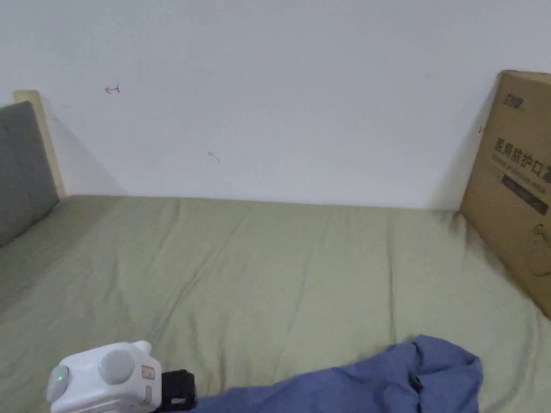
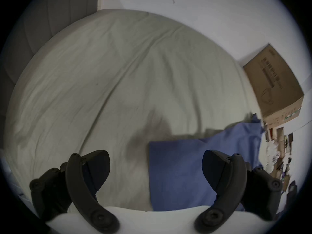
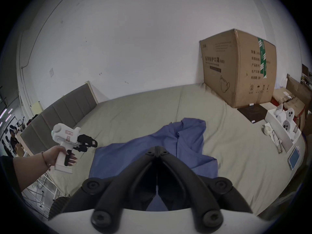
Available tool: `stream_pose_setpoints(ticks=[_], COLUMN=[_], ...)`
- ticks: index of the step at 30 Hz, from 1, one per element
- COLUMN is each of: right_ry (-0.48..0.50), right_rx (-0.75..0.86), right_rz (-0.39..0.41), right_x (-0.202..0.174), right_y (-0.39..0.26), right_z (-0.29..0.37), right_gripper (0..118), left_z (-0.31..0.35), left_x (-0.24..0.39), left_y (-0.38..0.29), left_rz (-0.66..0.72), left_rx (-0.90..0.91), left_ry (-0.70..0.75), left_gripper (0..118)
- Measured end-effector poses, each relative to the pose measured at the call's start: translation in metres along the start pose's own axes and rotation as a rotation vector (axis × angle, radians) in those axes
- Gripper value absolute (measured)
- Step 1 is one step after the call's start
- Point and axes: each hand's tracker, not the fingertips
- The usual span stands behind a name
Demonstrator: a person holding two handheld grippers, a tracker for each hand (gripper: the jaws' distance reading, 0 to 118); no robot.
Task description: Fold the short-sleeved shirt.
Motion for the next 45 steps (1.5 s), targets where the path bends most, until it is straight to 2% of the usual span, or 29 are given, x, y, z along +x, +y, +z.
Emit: stream_pose_setpoints(ticks=[2, 4, 5, 6, 9, 10, 11, 12, 13, 14, 17, 18, 20, 21, 23, 24, 25, 26, 27, 31, 34, 36, 37, 38, 39, 41, 43, 45], right_ry=[-0.008, -0.015, -0.019, -0.026, -0.038, -0.040, -0.039, -0.023, 0.016, 0.051, 0.071, 0.082, 0.055, 0.034, -0.044, -0.067, -0.060, -0.076, -0.095, -0.144, -0.204, -0.203, -0.226, -0.219, -0.226, -0.192, -0.160, -0.105], right_rx=[-0.028, -0.045, -0.051, -0.059, -0.077, -0.083, -0.091, -0.102, -0.110, -0.108, -0.188, -0.214, -0.268, -0.293, -0.349, -0.408, -0.477, -0.557, -0.530, -0.625, -0.648, -0.739, -0.759, -0.736, -0.722, -0.706, -0.719, -0.754], right_rz=[-0.011, -0.019, -0.022, -0.023, -0.027, -0.030, -0.037, -0.053, -0.077, -0.095, -0.108, -0.128, -0.142, -0.133, -0.080, -0.051, -0.044, -0.074, -0.109, -0.196, -0.150, -0.136, -0.106, -0.038, 0.005, 0.043, 0.086, 0.092], right_x=[0.005, 0.010, 0.012, 0.013, 0.021, 0.024, 0.028, 0.035, 0.042, 0.052, 0.083, 0.095, 0.115, 0.124, 0.138, 0.145, 0.152, 0.161, 0.173, 0.197, 0.198, 0.201, 0.198, 0.193, 0.187, 0.177, 0.158, 0.150], right_y=[-0.002, -0.003, -0.005, -0.006, -0.011, -0.012, -0.011, -0.008, -0.003, 0.003, 0.035, 0.048, 0.071, 0.083, 0.103, 0.111, 0.117, 0.117, 0.114, 0.111, 0.107, 0.098, 0.094, 0.096, 0.098, 0.099, 0.099, 0.094], right_z=[-0.007, -0.014, -0.017, -0.019, -0.028, -0.032, -0.036, -0.042, -0.047, -0.056, -0.101, -0.119, -0.157, -0.177, -0.218, -0.243, -0.265, -0.290, -0.304, -0.361, -0.386, -0.400, -0.401, -0.403, -0.398, -0.386, -0.368, -0.352], right_gripper=[0, 0, 0, 0, 0, 0, 0, 0, 0, 0, 0, 0, 0, 0, 2, 26, 91, 118, 115, 115, 106, 100, 100, 98, 90, 52, 8, 5], left_z=[-0.023, -0.051, -0.037, -0.035, -0.036, -0.033, -0.025, -0.017, -0.003, 0.011, 0.031, 0.039, 0.057, 0.074, 0.081, 0.085, 0.087, 0.086, 0.082, 0.069, 0.063, 0.059, 0.058, 0.057, 0.056, 0.056, 0.058, 0.067], left_x=[-0.006, -0.002, 0.010, 0.017, 0.014, 0.014, 0.016, 0.022, 0.030, 0.033, 0.025, 0.022, 0.014, 0.013, 0.001, -0.002, -0.003, -0.008, -0.013, -0.019, -0.018, -0.017, -0.019, -0.019, -0.018, -0.021, -0.019, -0.019], left_y=[-0.005, -0.013, -0.022, -0.028, -0.033, -0.036, -0.039, -0.045, -0.048, -0.052, -0.051, -0.053, -0.052, -0.054, -0.055, -0.056, -0.057, -0.058, -0.059, -0.063, -0.066, -0.069, -0.068, -0.067, -0.067, -0.067, -0.067, -0.070], left_rz=[-0.044, -0.096, -0.182, -0.240, -0.190, -0.196, -0.196, -0.185, -0.206, -0.224, -0.137, -0.106, -0.131, -0.132, -0.122, -0.110, -0.098, -0.084, -0.063, -0.023, -0.010, -0.008, -0.016, -0.022, -0.023, -0.020, -0.016, -0.006], left_rx=[-0.033, -0.075, -0.055, -0.034, 0.021, 0.045, 0.072, 0.071, 0.109, 0.163, 0.159, 0.179, 0.306, 0.324, 0.317, 0.332, 0.328, 0.313, 0.286, 0.247, 0.220, 0.208, 0.199, 0.190, 0.184, 0.176, 0.175, 0.181], left_ry=[0.033, 0.077, 0.074, 0.153, 0.144, 0.145, 0.151, 0.128, 0.139, 0.152, -0.093, -0.118, -0.015, -0.008, -0.008, 0.003, 0.004, 0.004, 0.003, -0.006, -0.003, -0.008, -0.004, 0.000, -0.001, -0.005, -0.008, -0.013], left_gripper=[113, 118, 118, 118, 118, 112, 101, 80, 33, 2, 1, 1, 1, 1, 1, 1, 1, 1, 1, 1, 1, 1, 1, 1, 1, 1, 1, 1])
